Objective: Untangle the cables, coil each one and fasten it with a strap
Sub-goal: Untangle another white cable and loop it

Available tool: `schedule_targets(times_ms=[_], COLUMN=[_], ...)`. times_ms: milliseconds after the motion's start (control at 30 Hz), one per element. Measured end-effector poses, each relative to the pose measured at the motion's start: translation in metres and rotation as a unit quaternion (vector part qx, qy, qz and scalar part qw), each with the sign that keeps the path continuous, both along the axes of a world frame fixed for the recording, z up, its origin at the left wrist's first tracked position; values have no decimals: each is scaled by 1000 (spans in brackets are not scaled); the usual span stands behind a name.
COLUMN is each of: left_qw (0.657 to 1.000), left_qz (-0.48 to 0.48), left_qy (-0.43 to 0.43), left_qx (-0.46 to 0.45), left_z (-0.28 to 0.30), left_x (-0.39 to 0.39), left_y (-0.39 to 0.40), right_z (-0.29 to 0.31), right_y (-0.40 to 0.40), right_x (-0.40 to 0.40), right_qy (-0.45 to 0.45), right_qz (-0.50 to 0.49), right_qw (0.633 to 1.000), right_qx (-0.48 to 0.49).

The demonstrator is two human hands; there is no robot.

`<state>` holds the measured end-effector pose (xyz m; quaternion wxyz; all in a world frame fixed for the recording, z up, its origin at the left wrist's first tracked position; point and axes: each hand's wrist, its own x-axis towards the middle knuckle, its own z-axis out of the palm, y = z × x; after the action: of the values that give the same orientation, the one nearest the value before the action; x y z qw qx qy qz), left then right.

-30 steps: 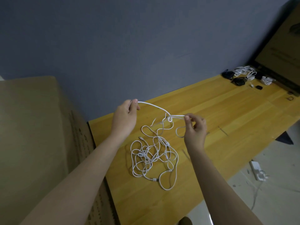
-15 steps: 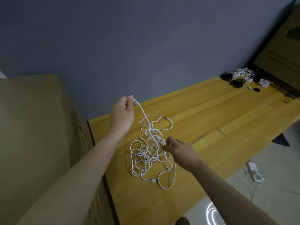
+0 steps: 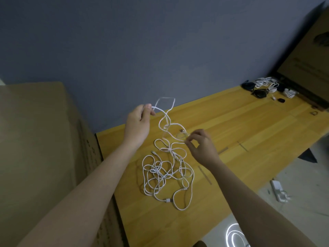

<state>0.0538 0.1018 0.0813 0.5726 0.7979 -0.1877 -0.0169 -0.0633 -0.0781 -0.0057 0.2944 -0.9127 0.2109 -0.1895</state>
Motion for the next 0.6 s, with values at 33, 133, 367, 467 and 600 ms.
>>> schedule_targets(times_ms=[33,133,367,467,600], left_qw=[1000,997,992,994,997], left_qz=[-23,-73,-93,-80,-49], left_qy=[1,9,74,64,58], left_qx=[5,12,-52,-34,-34], left_z=[-1,-4,-1,-5,-7], left_x=[-1,-4,-9,-8,-4], left_y=[0,-2,-4,-2,1], right_z=[4,9,-19,-40,-33], right_y=[7,24,55,47,46], right_x=[2,9,5,-6,-18], right_qy=[-38,-70,-41,-16,-98], right_qz=[18,63,174,111,3], right_qw=[999,993,984,992,981], right_qx=[23,66,0,59,170])
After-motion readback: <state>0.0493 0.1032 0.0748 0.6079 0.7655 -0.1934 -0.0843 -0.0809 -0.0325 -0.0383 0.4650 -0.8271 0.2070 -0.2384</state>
